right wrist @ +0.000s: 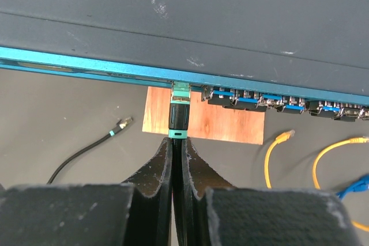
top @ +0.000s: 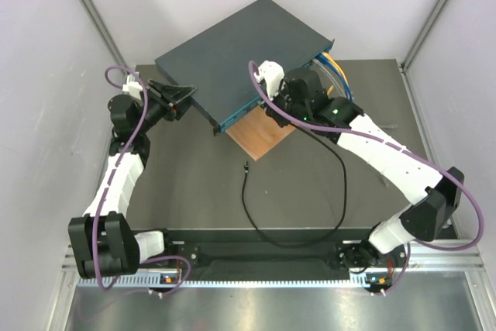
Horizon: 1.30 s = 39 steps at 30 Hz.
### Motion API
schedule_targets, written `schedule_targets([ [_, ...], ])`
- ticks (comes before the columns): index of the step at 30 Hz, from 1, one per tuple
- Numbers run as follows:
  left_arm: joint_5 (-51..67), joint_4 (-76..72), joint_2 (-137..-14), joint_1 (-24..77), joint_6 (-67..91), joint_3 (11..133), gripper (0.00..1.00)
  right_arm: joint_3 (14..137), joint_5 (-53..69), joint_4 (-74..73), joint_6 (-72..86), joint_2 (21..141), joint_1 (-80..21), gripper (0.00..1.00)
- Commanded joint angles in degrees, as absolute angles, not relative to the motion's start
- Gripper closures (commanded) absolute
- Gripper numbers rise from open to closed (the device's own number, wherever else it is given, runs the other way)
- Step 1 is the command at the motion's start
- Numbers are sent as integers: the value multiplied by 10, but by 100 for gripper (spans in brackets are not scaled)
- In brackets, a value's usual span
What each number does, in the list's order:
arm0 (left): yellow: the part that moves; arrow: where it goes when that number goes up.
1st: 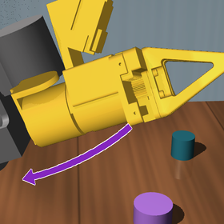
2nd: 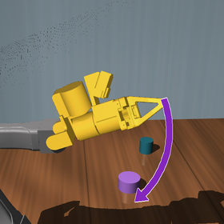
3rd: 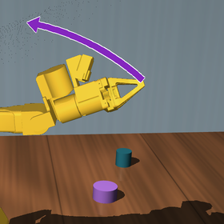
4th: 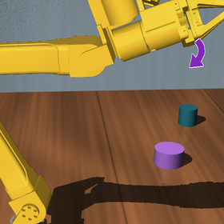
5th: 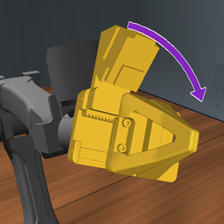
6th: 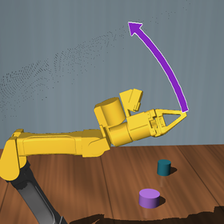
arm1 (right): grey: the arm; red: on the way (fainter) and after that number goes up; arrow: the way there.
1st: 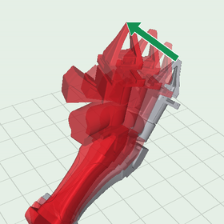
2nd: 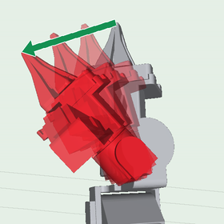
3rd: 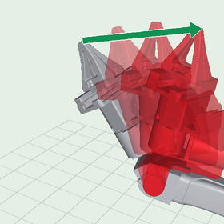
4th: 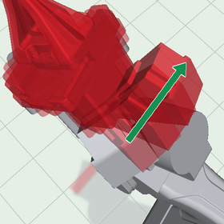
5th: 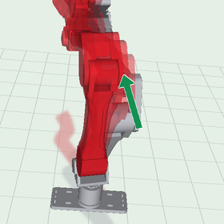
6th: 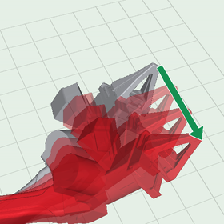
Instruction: Insert the plug into the switch port
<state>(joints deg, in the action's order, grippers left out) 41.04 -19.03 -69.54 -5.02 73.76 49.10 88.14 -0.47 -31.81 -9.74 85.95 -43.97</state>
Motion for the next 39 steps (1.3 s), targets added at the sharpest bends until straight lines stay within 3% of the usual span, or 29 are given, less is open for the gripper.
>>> schedule_targets([
  [1, 414, -203, -710, -3, 665, 472, 100, 943, -21, -163, -88, 897, -449, 100],
  [8, 413, -203, -706, 16, 664, 463, 100, 987, -12, -163, -74, 927, -449, 100],
  [19, 417, -183, -712, 4, 653, 478, 99, 933, -9, -163, -84, 907, -439, 99],
  [34, 420, -185, -722, -44, 636, 535, 66, 839, 28, -192, -101, 820, -400, 59],
  [39, 427, -159, -720, -65, 625, 557, 45, 818, 40, -207, -106, 790, -395, 49],
])
